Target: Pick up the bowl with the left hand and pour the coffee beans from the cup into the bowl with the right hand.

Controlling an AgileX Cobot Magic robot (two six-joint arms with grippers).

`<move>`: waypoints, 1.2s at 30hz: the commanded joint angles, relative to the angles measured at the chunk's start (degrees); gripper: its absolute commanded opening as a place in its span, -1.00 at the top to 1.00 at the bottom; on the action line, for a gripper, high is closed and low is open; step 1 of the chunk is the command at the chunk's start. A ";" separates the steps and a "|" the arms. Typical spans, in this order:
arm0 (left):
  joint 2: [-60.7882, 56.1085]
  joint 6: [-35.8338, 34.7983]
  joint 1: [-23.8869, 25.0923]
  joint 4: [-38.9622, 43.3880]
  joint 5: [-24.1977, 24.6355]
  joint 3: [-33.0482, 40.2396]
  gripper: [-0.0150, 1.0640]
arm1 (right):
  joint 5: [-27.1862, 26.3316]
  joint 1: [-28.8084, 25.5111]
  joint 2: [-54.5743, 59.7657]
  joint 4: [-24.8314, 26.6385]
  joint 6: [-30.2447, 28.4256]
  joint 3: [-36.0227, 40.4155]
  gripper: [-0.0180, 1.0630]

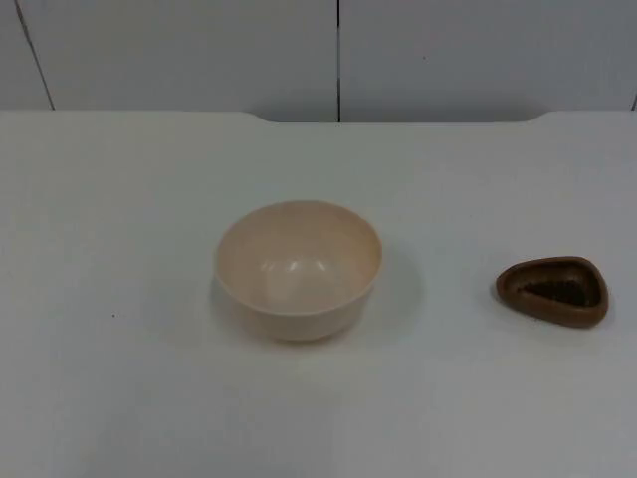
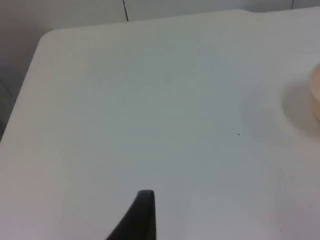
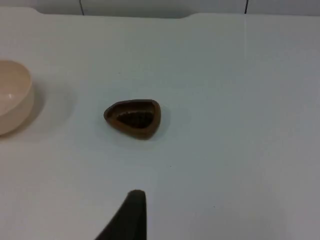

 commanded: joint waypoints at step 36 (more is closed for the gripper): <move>49.36 -1.07 0.00 -4.45 -27.75 -19.04 -0.97 | -17.52 -0.11 49.69 -0.77 1.70 -24.00 -0.98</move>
